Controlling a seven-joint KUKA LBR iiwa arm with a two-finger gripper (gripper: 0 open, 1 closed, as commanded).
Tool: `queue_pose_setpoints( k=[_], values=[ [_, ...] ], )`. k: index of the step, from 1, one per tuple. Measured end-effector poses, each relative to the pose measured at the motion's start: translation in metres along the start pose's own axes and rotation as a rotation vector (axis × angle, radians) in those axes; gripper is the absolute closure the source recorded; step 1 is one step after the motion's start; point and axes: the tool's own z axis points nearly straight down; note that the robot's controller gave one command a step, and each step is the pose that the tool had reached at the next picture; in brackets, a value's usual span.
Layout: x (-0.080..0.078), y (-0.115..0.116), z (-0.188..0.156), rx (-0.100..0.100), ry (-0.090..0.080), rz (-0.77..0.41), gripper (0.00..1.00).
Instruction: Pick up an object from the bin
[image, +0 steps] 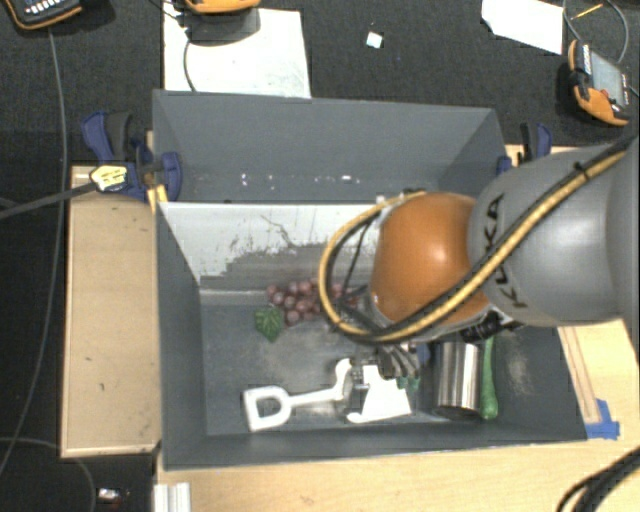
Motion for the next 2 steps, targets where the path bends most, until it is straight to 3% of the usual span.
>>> queue_pose_setpoints(
  k=[1, 2],
  values=[
    [-0.002, 0.000, -0.003, -0.001, -0.008, 0.006, 0.00],
    [0.000, -0.010, 0.083, 0.000, -0.003, -0.188, 0.00]
  ],
)
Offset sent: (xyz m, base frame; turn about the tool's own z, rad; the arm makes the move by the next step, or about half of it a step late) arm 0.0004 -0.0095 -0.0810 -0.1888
